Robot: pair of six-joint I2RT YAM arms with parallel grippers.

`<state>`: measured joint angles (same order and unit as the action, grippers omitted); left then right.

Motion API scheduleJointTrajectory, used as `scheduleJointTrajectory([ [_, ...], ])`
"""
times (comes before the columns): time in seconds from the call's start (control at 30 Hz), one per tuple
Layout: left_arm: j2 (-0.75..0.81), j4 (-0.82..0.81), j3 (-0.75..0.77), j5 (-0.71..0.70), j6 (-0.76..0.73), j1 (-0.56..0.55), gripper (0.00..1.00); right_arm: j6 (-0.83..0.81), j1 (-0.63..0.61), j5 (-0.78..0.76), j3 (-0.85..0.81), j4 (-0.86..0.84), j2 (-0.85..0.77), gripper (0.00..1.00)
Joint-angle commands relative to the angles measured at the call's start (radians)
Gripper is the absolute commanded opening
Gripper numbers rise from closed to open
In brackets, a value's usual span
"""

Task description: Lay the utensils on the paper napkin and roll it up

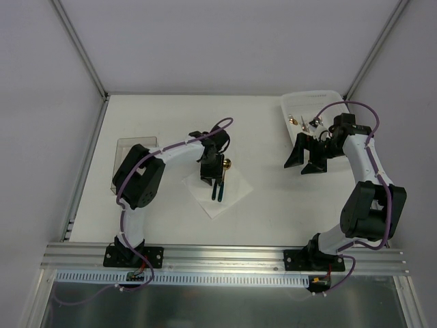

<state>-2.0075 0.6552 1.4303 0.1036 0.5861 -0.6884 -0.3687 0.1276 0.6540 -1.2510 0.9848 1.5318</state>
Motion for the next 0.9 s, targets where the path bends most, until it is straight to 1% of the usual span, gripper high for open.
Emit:
scheduleJointTrajectory([
  [0.0,0.145,0.008,-0.010,0.024,0.020,-0.013,0.37,-0.016,0.004,0.033,-0.022,0.026,-0.002,0.99],
  [0.1,0.229,0.008,-0.014,0.010,0.029,-0.011,0.43,-0.021,0.000,0.041,-0.025,0.022,0.008,0.99],
  [0.13,0.251,0.007,-0.018,0.001,0.031,-0.011,0.48,-0.019,-0.003,0.042,-0.025,0.018,0.010,0.99],
  [0.17,0.271,0.009,-0.022,-0.001,0.034,-0.008,0.50,-0.018,-0.006,0.044,-0.025,0.008,0.013,0.99],
  [0.23,0.329,0.007,-0.053,-0.001,0.046,0.012,0.50,-0.009,-0.013,0.049,-0.019,-0.005,0.025,0.99],
  [0.3,0.386,0.008,-0.099,-0.001,0.046,0.035,0.48,-0.003,-0.032,0.049,-0.016,-0.023,0.040,0.99],
  [0.37,0.423,0.000,-0.154,-0.018,0.002,0.035,0.44,-0.003,-0.066,0.045,-0.013,-0.034,0.069,0.95],
  [0.4,0.465,-0.008,-0.174,-0.015,-0.018,0.035,0.43,-0.003,-0.080,0.045,-0.010,-0.040,0.079,0.93],
  [0.43,0.489,-0.017,-0.198,-0.012,-0.053,0.035,0.41,-0.001,-0.092,0.047,-0.008,-0.046,0.085,0.88],
  [0.47,0.510,-0.035,-0.250,0.005,-0.074,0.035,0.36,0.002,-0.120,0.050,-0.004,-0.057,0.100,0.85],
  [0.5,0.562,-0.052,-0.278,0.019,-0.095,0.035,0.34,0.004,-0.124,0.055,-0.004,-0.061,0.108,0.82],
  [0.53,0.588,-0.068,-0.306,0.034,-0.145,0.033,0.33,0.004,-0.150,0.061,-0.002,-0.066,0.116,0.76],
  [0.57,0.613,-0.080,-0.330,0.041,-0.169,0.032,0.32,0.004,-0.184,0.061,-0.004,-0.074,0.122,0.72],
  [0.6,0.660,-0.083,-0.373,0.050,-0.207,0.030,0.30,0.002,-0.203,0.062,-0.004,-0.078,0.134,0.66],
  [0.67,0.713,-0.089,-0.412,0.045,-0.229,0.023,0.29,-0.001,-0.258,0.064,-0.008,-0.087,0.143,0.61],
  [0.7,0.778,-0.107,-0.457,0.039,-0.232,0.021,0.29,-0.003,-0.278,0.068,-0.005,-0.097,0.142,0.56],
  [0.73,0.815,-0.123,-0.482,0.033,-0.232,0.021,0.29,-0.003,-0.301,0.064,0.001,-0.110,0.136,0.53],
  [0.77,0.849,-0.137,-0.505,0.030,-0.229,0.021,0.29,-0.004,-0.351,0.049,0.010,-0.150,0.125,0.51],
  [0.8,0.907,-0.155,-0.539,0.024,-0.224,0.024,0.30,-0.009,-0.383,0.027,0.024,-0.181,0.110,0.51],
  [0.83,0.932,-0.158,-0.553,0.027,-0.207,0.030,0.31,-0.015,-0.416,-0.047,0.063,-0.213,0.061,0.51],
  [0.87,0.966,-0.161,-0.570,0.039,-0.183,0.052,0.31,-0.028,-0.496,-0.104,0.088,-0.291,0.029,0.51],
])
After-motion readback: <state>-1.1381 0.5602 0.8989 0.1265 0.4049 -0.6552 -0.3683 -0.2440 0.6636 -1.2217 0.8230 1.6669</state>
